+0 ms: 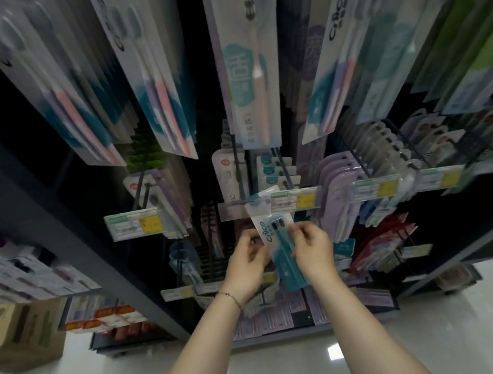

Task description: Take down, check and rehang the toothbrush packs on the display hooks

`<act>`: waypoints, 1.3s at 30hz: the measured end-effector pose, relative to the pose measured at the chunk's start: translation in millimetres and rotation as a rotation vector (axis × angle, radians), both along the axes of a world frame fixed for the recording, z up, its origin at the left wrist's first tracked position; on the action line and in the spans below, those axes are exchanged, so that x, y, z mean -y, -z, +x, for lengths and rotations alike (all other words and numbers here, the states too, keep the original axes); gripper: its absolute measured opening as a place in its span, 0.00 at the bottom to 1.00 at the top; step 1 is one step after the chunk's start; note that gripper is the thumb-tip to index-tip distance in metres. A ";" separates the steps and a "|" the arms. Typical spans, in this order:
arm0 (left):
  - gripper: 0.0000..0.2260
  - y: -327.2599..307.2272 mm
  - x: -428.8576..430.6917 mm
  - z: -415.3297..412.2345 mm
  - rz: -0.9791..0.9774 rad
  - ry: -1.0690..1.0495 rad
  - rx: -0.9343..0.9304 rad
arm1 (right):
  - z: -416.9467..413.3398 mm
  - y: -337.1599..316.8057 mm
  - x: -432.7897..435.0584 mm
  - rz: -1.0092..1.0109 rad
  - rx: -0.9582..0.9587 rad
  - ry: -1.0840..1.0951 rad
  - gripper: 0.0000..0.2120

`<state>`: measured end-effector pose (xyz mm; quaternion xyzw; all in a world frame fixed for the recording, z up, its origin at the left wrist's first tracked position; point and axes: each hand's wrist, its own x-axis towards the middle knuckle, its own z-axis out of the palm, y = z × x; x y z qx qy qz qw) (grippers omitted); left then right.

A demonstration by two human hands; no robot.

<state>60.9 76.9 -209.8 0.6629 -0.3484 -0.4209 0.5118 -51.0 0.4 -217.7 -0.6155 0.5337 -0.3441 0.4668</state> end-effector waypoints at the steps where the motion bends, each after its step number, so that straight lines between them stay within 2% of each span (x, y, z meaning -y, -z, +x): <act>1: 0.07 0.1 1.7 -1.8 -0.010 0.002 0.008 | -1.6 -0.1 1.8 -0.015 0.004 0.002 0.09; 6: 0.02 -6.5 13.4 -6.7 -0.042 -0.096 0.072 | -5.4 1.7 10.7 -0.083 -0.014 -0.023 0.10; 17: 0.02 -10.6 25.4 1.4 -0.013 -0.149 0.132 | -10.4 -13.9 19.4 -0.059 0.003 -0.144 0.08; 28: 0.09 -7.4 31.4 -0.5 -0.020 -0.156 0.180 | -13.2 -12.8 28.0 -0.002 -0.007 -0.160 0.10; 33: 0.06 0.5 37.4 1.6 -0.023 -0.175 0.094 | -12.3 -13.6 30.7 0.039 -0.009 -0.162 0.10; 36: 0.08 3.6 40.3 2.1 -0.037 -0.185 0.003 | -12.8 -11.3 31.4 0.047 -0.006 -0.169 0.10; 39: 0.09 3.7 42.2 0.4 -0.043 -0.196 -0.008 | -13.0 -9.7 33.3 0.062 0.008 -0.172 0.11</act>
